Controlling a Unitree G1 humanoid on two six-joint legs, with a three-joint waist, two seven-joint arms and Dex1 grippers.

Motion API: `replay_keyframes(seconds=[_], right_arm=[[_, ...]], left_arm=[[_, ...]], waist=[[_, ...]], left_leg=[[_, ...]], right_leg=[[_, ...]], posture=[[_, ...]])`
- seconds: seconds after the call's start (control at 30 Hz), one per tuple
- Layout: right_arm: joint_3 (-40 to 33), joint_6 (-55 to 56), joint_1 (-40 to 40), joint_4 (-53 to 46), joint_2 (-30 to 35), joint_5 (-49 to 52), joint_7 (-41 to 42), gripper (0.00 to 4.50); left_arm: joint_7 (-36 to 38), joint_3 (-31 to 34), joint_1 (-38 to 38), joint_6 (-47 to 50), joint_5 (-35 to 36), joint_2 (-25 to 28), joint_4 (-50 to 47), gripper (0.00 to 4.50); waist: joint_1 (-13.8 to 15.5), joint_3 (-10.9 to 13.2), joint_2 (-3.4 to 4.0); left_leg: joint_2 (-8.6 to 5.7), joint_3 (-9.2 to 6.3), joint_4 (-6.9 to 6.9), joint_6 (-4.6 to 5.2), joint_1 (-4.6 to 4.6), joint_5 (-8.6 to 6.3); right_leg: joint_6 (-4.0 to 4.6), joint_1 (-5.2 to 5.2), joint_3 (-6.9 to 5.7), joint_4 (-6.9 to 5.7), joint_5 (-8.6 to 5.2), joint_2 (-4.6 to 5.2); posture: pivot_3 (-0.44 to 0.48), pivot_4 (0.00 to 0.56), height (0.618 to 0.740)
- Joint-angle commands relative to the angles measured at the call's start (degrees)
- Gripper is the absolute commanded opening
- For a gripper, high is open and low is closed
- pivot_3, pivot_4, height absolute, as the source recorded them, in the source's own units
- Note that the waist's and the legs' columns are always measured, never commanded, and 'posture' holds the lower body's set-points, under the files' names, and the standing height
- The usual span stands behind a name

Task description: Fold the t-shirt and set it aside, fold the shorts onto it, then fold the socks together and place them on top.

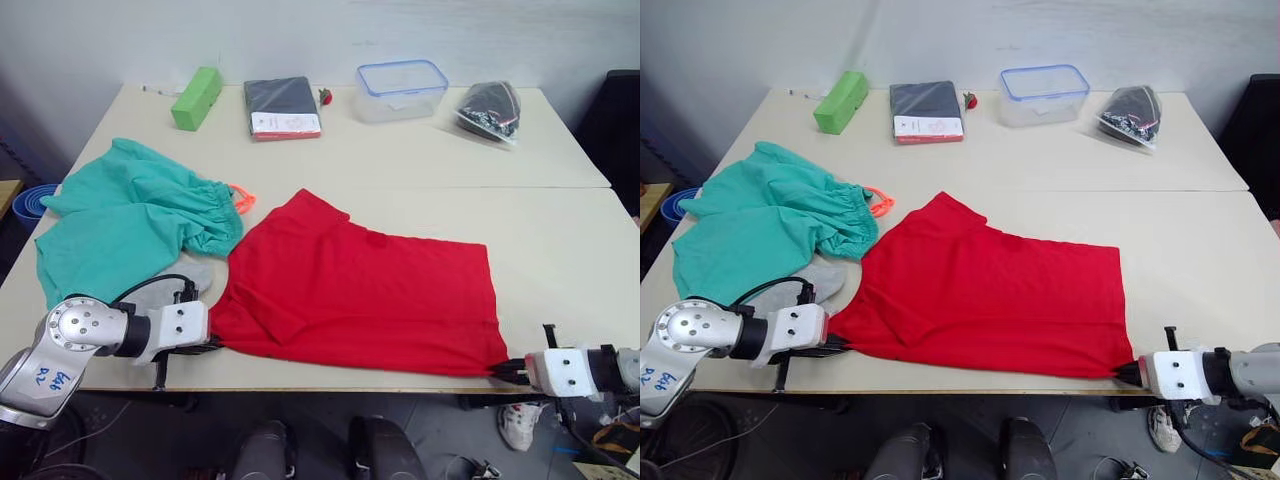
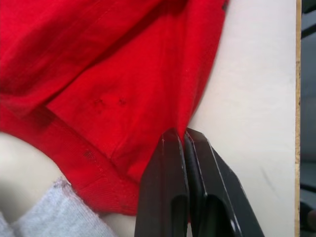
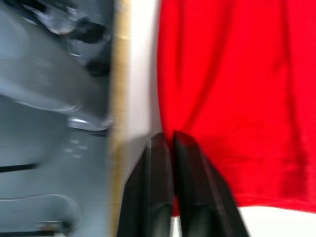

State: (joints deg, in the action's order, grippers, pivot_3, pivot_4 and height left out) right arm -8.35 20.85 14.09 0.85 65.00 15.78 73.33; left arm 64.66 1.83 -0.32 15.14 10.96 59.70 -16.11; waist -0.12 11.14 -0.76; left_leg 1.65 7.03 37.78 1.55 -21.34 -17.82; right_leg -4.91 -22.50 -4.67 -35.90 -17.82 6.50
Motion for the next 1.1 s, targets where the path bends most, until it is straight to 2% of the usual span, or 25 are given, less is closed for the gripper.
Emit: replay_keyframes(seconds=[0.03, 0.13, 0.23, 0.33, 0.4, 0.47, 0.57, 0.7, 0.73, 0.9, 1.1], right_arm=[[-6.0, -12.52, 1.87, -8.29, 1.53, 11.0, 1.93, 1.59], [-9.06, -24.97, 0.52, -14.86, 1.38, 19.66, 0.2, 2.62], [-9.03, -31.97, -2.04, -18.41, -0.34, 22.77, -2.17, 3.66], [-7.01, -37.2, -5.33, -20.84, -2.32, 24.19, -4.89, 3.66], [-4.58, -38.68, -7.83, -21.73, -4.47, 23.04, -6.82, 3.2], [-1.64, -38.0, -8.83, -22.63, -6.2, 20.41, -6.98, 2.62], [4.3, -35.19, -10.28, -21.85, -8.24, 12.67, -8.3, 1.59], [10.13, -31.21, -11.98, -18.08, -10.26, 3.28, -10.18, 0.17], [11.22, -30.87, -12.49, -17.06, -10.87, 1.51, -10.93, 0.01], [15.55, -28.75, -13.96, -12.72, -11.77, -6.96, -13.3, 0.01], [17.08, -26.02, -12.67, -11.05, -11.86, -10.05, -13.66, 0.01]], left_arm=[[3.59, 4.89, 2.29, 4.31, 6.89, 1.16, -3.2, 0.91], [4.74, 8.71, 1.46, 9.97, 14.17, 0.78, -6.72, 1.82], [4.1, 9.12, -0.85, 12.57, 17.1, 0.03, -8.41, 2.74], [3.21, 7.35, -3.66, 13.98, 18.23, -1.23, -8.63, 2.74], [2.69, 4.25, -5.85, 13.39, 16.54, -2.32, -7.76, 2.76], [3.81, 0.66, -7.27, 11.39, 14.29, -2.91, -6.27, 2.36], [3.91, -5.35, -10.33, 7.22, 8.83, -4.45, -1.93, 1.54], [5.07, -10.22, -14.49, 4.72, 6.05, -7.27, 1.5, 0.22], [5.52, -11.39, -15.45, 4.09, 5.3, -7.81, 2.2, 0.03], [8.76, -16.26, -19.4, 3.66, 3.14, -9.15, 3.6, 0.03], [1.82, -17.62, -25.69, 2.63, -3.02, -14.72, 10.18, 0.03]], waist=[[-0.23, 0.05, 0.08], [-0.18, 0.07, 0.1], [-0.03, 0.08, 0.13], [0.16, 0.09, 0.14], [0.12, 0.09, 0.14], [0.07, 0.09, 0.14], [0.07, 0.09, 0.15], [0.07, 0.09, 0.14], [0.07, 0.1, 0.12], [-0.12, 0.0, -0.04], [0.04, -0.4, -0.7]], left_leg=[[0.0, 0.0, -0.01, -0.01, 0.0, 0.0], [0.02, -0.02, -0.01, 0.11, -0.03, -0.06], [0.01, -0.08, -0.01, 0.04, -0.03, -0.13], [0.0, -0.1, -0.01, -0.12, -0.05, -0.2], [-0.01, -0.1, -0.02, -0.17, -0.08, -0.18], [-0.04, -0.09, -0.01, -0.29, -0.12, -0.12], [-0.05, -0.07, -0.05, -0.09, -0.14, -0.02], [-0.1, -0.01, 0.0, -0.02, -0.26, -0.01], [-0.1, 0.01, 0.03, 0.0, -0.26, -0.02], [-0.05, 0.02, 0.17, -0.01, -0.24, 0.0], [0.02, -0.03, 0.19, 0.17, 0.03, -0.11]], right_leg=[[0.01, -0.01, 0.0, -0.01, 0.0, 0.0], [0.02, -0.03, 0.0, 0.0, -0.01, 0.0], [0.03, -0.03, -0.01, 0.0, -0.01, 0.0], [0.04, -0.03, -0.04, 0.01, -0.02, 0.0], [0.04, -0.04, -0.04, 0.03, -0.02, 0.0], [0.03, -0.07, -0.05, 0.06, -0.02, 0.0], [0.03, -0.1, -0.09, 0.06, -0.02, -0.01], [0.01, -0.18, -0.11, 0.05, 0.0, -0.01], [0.0, -0.17, -0.11, 0.04, 0.0, -0.01], [-0.03, -0.12, -0.14, -0.04, 0.02, -0.08], [-0.02, 0.14, -0.18, -0.03, 0.1, -0.07]], posture=[[0.0, 0.15, 0.74], [0.0, 0.15, 0.74], [0.0, 0.15, 0.74], [0.0, 0.15, 0.74], [0.0, 0.15, 0.74], [0.0, 0.15, 0.74], [0.0, 0.15, 0.74], [0.0, 0.15, 0.74], [0.0, 0.15, 0.74], [0.0, 0.15, 0.74], [0.0, 0.15, 0.74]])
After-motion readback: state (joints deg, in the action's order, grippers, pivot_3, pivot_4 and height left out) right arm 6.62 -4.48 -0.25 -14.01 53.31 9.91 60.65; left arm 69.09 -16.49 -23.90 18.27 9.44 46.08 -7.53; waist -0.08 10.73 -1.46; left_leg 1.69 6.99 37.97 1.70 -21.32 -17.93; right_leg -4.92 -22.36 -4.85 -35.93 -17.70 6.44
